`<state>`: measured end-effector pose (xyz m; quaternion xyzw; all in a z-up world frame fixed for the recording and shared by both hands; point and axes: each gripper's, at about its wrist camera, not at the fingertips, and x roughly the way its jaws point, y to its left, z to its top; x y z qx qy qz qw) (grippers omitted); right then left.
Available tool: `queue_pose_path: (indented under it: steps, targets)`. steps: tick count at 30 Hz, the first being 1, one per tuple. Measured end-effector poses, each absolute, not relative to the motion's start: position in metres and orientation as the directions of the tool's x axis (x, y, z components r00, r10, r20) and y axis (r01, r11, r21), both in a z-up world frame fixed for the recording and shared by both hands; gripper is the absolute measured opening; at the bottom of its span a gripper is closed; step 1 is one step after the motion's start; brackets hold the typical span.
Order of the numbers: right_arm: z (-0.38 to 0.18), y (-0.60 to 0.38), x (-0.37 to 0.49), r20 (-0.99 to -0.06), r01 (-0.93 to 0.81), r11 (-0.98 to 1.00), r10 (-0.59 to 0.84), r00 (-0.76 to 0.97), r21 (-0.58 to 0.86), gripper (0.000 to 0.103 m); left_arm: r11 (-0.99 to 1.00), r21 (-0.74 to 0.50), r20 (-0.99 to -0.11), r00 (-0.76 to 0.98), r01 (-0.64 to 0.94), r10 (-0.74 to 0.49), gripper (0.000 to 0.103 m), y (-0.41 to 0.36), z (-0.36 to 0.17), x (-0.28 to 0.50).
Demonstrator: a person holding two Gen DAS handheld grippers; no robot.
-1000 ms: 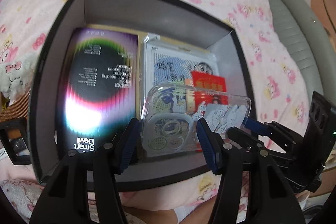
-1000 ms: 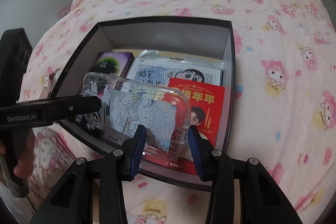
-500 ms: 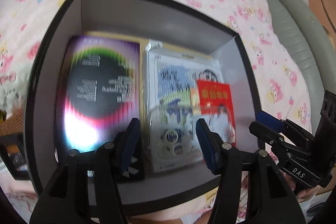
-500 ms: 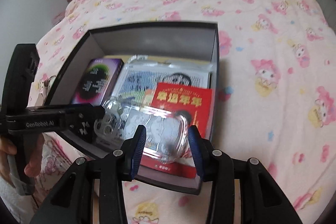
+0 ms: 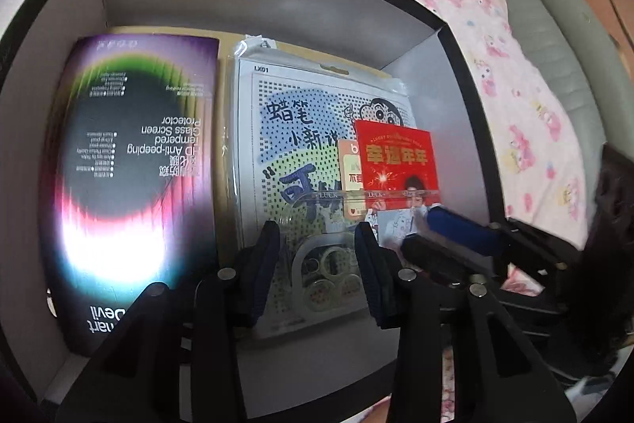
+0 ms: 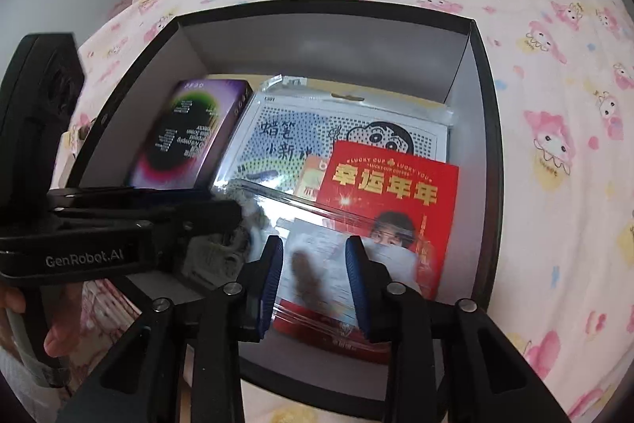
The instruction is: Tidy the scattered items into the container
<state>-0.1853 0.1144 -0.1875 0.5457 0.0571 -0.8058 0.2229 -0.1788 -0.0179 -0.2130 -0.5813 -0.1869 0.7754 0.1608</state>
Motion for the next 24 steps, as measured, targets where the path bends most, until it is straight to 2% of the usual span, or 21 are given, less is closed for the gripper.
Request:
queue_pose_path:
  steps: [5, 8, 11, 16, 18, 20, 24]
  targets:
    - [-0.174, 0.118, -0.19, -0.889, 0.404, -0.905, -0.289, -0.354, 0.133, 0.028, -0.867, -0.498, -0.82, -0.32, -0.013, 0.475, 0.039, -0.027, -0.202, -0.182]
    - [-0.177, 0.117, -0.206, -0.889, 0.385, -0.908, -0.308, -0.339, 0.168, 0.028, -0.858, -0.513, -0.797, -0.362, -0.015, 0.484, 0.032, -0.025, -0.2, -0.192]
    - [-0.187, 0.114, -0.22, -0.9, 0.352, -0.911, -0.324, -0.293, 0.214, 0.028, -0.844, -0.537, -0.79, -0.349, -0.005, 0.504, 0.031, -0.021, -0.207, -0.201]
    - [-0.201, 0.107, -0.217, -0.917, 0.367, -0.914, -0.286, -0.278, 0.173, 0.027, -0.858, -0.513, -0.819, -0.291, -0.013, 0.494, 0.031, -0.019, -0.211, -0.205]
    - [-0.202, 0.106, -0.214, -0.917, 0.372, -0.911, -0.291, -0.273, 0.179, 0.027, -0.821, -0.571, -0.798, -0.242, 0.009, 0.552, 0.026, -0.021, -0.218, -0.207]
    - [-0.204, 0.11, -0.213, -0.914, 0.361, -0.91, -0.308, -0.264, 0.202, 0.024, -0.807, -0.59, -0.789, -0.226, 0.02, 0.571, 0.026, -0.022, -0.222, -0.208]
    - [-0.199, 0.111, -0.208, -0.908, 0.346, -0.916, -0.309, -0.282, 0.204, 0.024, -0.843, -0.538, -0.811, -0.267, -0.013, 0.521, 0.026, -0.02, -0.212, -0.203]
